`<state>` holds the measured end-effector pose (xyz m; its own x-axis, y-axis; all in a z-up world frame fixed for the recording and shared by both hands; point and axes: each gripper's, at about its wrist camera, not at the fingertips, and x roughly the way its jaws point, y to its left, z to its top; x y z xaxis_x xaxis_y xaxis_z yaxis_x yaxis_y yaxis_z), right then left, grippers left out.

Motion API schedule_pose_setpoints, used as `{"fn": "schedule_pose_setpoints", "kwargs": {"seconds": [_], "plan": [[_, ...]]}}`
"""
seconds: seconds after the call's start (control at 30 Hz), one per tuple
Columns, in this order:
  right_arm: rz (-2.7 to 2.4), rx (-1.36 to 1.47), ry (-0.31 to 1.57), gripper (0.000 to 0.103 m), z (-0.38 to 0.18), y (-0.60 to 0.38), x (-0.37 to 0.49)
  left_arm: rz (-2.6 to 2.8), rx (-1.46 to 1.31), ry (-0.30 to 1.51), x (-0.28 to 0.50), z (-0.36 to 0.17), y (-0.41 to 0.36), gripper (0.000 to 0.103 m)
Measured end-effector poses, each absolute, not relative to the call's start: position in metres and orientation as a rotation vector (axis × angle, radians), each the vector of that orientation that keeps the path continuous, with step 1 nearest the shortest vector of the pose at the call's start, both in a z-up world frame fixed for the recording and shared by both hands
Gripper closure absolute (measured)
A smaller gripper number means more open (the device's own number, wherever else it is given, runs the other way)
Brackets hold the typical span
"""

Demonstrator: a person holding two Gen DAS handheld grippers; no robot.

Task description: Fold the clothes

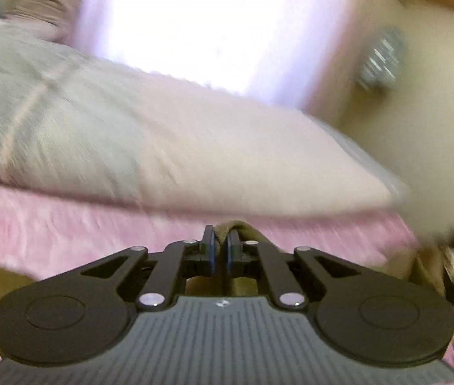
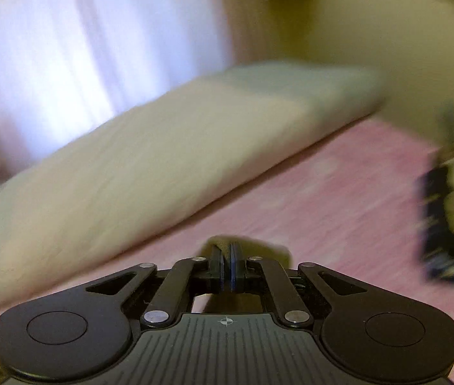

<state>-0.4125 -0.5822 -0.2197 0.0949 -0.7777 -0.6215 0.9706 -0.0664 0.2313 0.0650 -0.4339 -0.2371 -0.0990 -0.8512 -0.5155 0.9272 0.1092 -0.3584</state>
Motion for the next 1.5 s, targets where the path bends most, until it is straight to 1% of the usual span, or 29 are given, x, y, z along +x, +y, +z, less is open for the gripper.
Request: {"fn": "schedule_pose_setpoints", "kwargs": {"seconds": [0.03, 0.07, 0.1, 0.13, 0.17, 0.23, 0.33, 0.5, 0.53, 0.57, 0.6, 0.63, 0.8, 0.9, 1.0, 1.03, 1.07, 1.1, 1.13, 1.23, 1.3, 1.4, 1.5], "plan": [[-1.533, 0.736, 0.325, 0.101, -0.221, -0.591, -0.424, -1.425, 0.125, 0.758, 0.07, -0.245, -0.453, 0.075], [-1.571, 0.758, 0.323, 0.086, -0.227, -0.6, -0.432, -1.354, 0.138, 0.781, 0.074, -0.254, -0.47, 0.068], [-1.611, 0.796, 0.358, 0.065, -0.237, -0.609, -0.438, -1.302, 0.163, 0.796, 0.076, -0.262, -0.482, 0.068], [-1.634, 0.829, 0.374, 0.014, -0.245, -0.614, -0.443, -1.267, 0.197, 0.814, 0.079, -0.27, -0.488, 0.067], [-1.643, 0.855, 0.369, 0.008, -0.252, -0.613, -0.451, -1.249, 0.235, 0.833, 0.08, -0.278, -0.49, 0.067], [-1.607, 0.893, 0.401, 0.008, -0.266, -0.602, -0.46, -1.24, 0.308, 0.855, 0.077, -0.291, -0.48, 0.065], [-1.431, 1.012, 0.465, 0.008, -0.296, -0.574, -0.461, -1.223, 0.419, 0.903, 0.075, -0.314, -0.439, 0.065], [-1.131, 1.226, 0.576, 0.008, -0.345, -0.493, -0.434, -1.121, 0.486, 1.138, 0.079, -0.343, -0.343, 0.067], [-1.071, 1.237, 0.618, 0.013, -0.351, -0.474, -0.422, -1.102, 0.493, 1.182, 0.077, -0.343, -0.321, 0.067], [-1.011, 1.247, 0.659, 0.025, -0.356, -0.455, -0.411, -1.086, 0.502, 1.218, 0.074, -0.343, -0.302, 0.067], [-0.966, 1.246, 0.693, 0.03, -0.358, -0.439, -0.4, -1.079, 0.511, 1.24, 0.07, -0.341, -0.284, 0.067], [-0.923, 1.243, 0.726, 0.031, -0.358, -0.424, -0.389, -1.076, 0.518, 1.258, 0.065, -0.34, -0.264, 0.067], [-0.713, 1.177, 0.804, 0.031, -0.34, -0.354, -0.33, -1.088, 0.504, 1.295, 0.049, -0.319, -0.203, 0.066], [-0.683, 1.192, 0.849, 0.031, -0.348, -0.327, -0.302, -1.095, 0.508, 1.287, 0.043, -0.32, -0.184, 0.065], [-0.777, 1.275, 0.792, 0.031, -0.365, -0.321, -0.293, -1.111, 0.475, 1.265, 0.042, -0.323, -0.177, 0.063], [-0.81, 1.303, 0.77, 0.036, -0.371, -0.32, -0.291, -1.121, 0.465, 1.268, 0.043, -0.326, -0.178, 0.063], [-0.83, 1.338, 0.758, 0.079, -0.376, -0.321, -0.292, -1.132, 0.464, 1.271, 0.044, -0.329, -0.179, 0.063], [-0.829, 1.383, 0.782, 0.095, -0.38, -0.324, -0.293, -1.146, 0.463, 1.269, 0.044, -0.33, -0.179, 0.063], [-0.814, 1.416, 0.797, 0.095, -0.382, -0.326, -0.297, -1.16, 0.461, 1.264, 0.044, -0.328, -0.178, 0.063], [-0.848, 1.312, 0.825, 0.098, -0.357, -0.338, -0.317, -1.197, 0.457, 1.255, 0.046, -0.324, -0.171, 0.063], [-0.914, 1.253, 0.838, 0.098, -0.342, -0.344, -0.338, -1.23, 0.474, 1.261, 0.046, -0.325, -0.166, 0.06], [-1.034, 1.256, 0.819, 0.098, -0.338, -0.36, -0.376, -1.282, 0.522, 1.245, 0.038, -0.332, -0.168, 0.054], [-1.112, 1.301, 0.75, 0.097, -0.344, -0.366, -0.402, -1.282, 0.514, 1.232, 0.036, -0.346, -0.176, 0.054]]}}
